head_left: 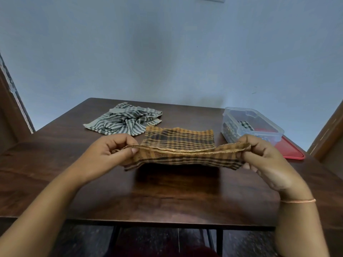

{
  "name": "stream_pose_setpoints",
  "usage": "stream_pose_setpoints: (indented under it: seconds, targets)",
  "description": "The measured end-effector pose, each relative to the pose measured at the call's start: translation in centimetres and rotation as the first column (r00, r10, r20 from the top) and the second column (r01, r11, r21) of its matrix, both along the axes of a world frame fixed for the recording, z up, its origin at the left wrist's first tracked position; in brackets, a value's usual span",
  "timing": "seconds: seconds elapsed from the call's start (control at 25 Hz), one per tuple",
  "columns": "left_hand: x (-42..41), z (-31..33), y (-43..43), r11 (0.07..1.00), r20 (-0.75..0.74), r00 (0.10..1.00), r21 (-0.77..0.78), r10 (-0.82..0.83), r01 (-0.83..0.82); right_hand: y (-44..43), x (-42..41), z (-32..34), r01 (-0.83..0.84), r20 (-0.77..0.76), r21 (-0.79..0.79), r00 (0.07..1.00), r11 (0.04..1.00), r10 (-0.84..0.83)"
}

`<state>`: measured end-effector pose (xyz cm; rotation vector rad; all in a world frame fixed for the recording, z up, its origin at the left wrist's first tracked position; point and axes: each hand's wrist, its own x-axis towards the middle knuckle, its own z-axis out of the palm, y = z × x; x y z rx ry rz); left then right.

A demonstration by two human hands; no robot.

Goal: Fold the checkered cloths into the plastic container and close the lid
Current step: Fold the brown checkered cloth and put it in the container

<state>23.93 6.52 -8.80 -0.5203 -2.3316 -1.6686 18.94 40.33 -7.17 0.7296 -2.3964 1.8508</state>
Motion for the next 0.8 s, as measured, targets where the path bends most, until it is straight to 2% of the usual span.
stream_pose_setpoints:
  seconds: [0.08, 0.16, 0.2, 0.28, 0.36, 0.4, 0.48, 0.56, 0.68, 0.8]
  targets:
    - [0.6, 0.7, 0.4, 0.998, -0.009, 1.000, 0.058, -0.013, 0.014, -0.7, 0.0, 0.5, -0.055, 0.037, -0.213, 0.997, 0.976, 0.064]
    - [0.5, 1.3, 0.7, 0.998, -0.022, 0.999, 0.060, 0.037, -0.035, -1.2, -0.2, 1.2, -0.056, 0.031, -0.297, 0.997, 0.953, 0.069]
    - [0.2, 1.6, 0.8, 0.994, -0.008, 0.995, 0.043, 0.104, -0.104, -1.4, -0.4, 1.5, -0.018, 0.023, -0.250, 0.999, 0.968, 0.024]
    - [-1.6, 1.3, 1.0, 0.960, 0.060, 0.958, -0.023, 0.280, -0.279, -2.0, -1.6, 1.6, 0.140, 0.019, -0.016, 0.990, 0.990, -0.139]
    - [-3.8, 0.2, 1.2, 0.910, 0.160, 0.901, -0.171, 0.403, -0.377, -2.5, -3.7, 1.1, 0.257, 0.052, 0.273, 0.958, 0.927, -0.281]
    - [-4.9, -0.5, 1.3, 0.877, 0.189, 0.876, -0.294, 0.444, -0.381, -2.9, -4.6, 0.5, 0.262, 0.092, 0.402, 0.942, 0.877, -0.323]
    - [-6.4, -1.9, 1.8, 0.782, 0.185, 0.844, -0.513, 0.504, -0.355, -3.5, -5.9, -0.6, 0.205, 0.196, 0.564, 0.908, 0.800, -0.371]
    - [-7.4, -2.6, 2.3, 0.720, 0.149, 0.833, -0.597, 0.533, -0.354, -4.0, -6.6, -1.2, 0.195, 0.211, 0.631, 0.888, 0.751, -0.408]
    - [-8.3, -2.3, 2.7, 0.641, 0.013, 0.846, -0.659, 0.533, -0.393, -4.2, -7.3, -1.2, 0.237, 0.115, 0.681, 0.900, 0.693, -0.420]
    - [-9.2, -2.1, 2.7, 0.584, -0.046, 0.850, -0.707, 0.525, -0.399, -4.7, -8.2, -0.6, 0.239, 0.053, 0.728, 0.915, 0.642, -0.400]
